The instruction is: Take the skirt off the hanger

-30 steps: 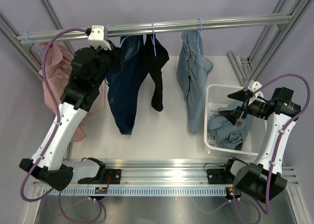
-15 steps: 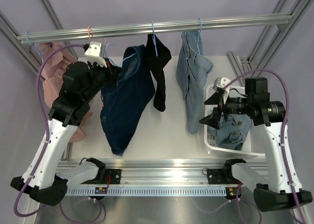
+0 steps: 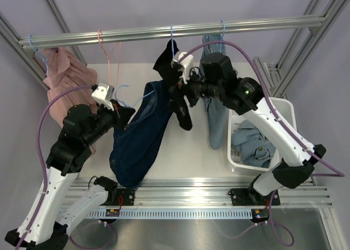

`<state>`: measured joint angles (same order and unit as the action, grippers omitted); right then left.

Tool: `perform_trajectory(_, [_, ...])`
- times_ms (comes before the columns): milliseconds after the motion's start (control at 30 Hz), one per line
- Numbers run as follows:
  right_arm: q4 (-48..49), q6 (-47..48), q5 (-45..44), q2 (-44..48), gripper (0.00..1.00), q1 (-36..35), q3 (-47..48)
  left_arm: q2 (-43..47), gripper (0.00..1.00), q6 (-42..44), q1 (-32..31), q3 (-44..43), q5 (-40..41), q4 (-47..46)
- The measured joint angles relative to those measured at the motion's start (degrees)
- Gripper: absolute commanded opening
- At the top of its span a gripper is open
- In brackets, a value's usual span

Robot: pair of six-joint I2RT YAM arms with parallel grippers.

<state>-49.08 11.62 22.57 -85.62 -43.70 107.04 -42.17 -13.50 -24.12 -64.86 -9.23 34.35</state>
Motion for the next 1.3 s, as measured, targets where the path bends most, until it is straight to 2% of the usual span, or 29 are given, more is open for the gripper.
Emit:
perform_trajectory(133, [4.1, -8.6, -8.3, -5.3, 0.99, -4.3, 6.8, 2.5, 0.00, 0.0, 0.0, 1.8, -1.3, 1.0])
perform_trajectory(267, [6.6, -13.1, -13.7, -10.6, 0.99, -6.0, 11.5, 4.0, 0.00, 0.0, 0.0, 2.2, -1.7, 2.3])
perform_trajectory(500, [7.3, -13.6, -20.5, -14.8, 0.93, -9.2, 11.4, 7.0, 0.00, 0.1, 0.0, 3.6, -1.9, 3.3])
perform_trajectory(600, [7.3, -13.3, -22.7, -15.0, 0.87, -10.7, 10.4, 7.6, 0.00, 0.1, 0.0, 4.4, -2.1, 3.5])
perform_trajectory(833, [7.3, -11.1, -28.4, -15.7, 0.59, -11.3, 8.2, 8.3, 0.00, 0.1, 0.0, 4.6, -2.1, 3.6])
perform_trajectory(933, [7.3, -9.9, -30.2, -16.3, 0.39, -11.3, 8.0, 8.5, 0.00, 0.1, 0.0, 4.8, -2.1, 3.5])
perform_trajectory(967, [7.3, -9.7, -30.6, -16.5, 0.21, -11.3, 8.0, 8.5, 0.00, 0.1, 0.0, 4.9, -2.1, 3.5])
perform_trajectory(1000, [7.3, -9.0, -31.0, -16.8, 0.13, -11.3, 8.0, 8.5, 0.00, 0.1, 0.0, 5.2, -2.2, 3.5])
perform_trajectory(1067, [7.2, -8.9, -31.8, -17.6, 0.02, -11.2, 8.2, 8.5, 0.00, 0.0, 0.0, 5.7, -2.2, 3.5])
perform_trajectory(1300, [5.8, -8.9, -32.1, -21.8, 0.00, -6.4, 13.8, 9.1, 0.00, 0.6, 0.0, 7.6, -4.4, 3.5])
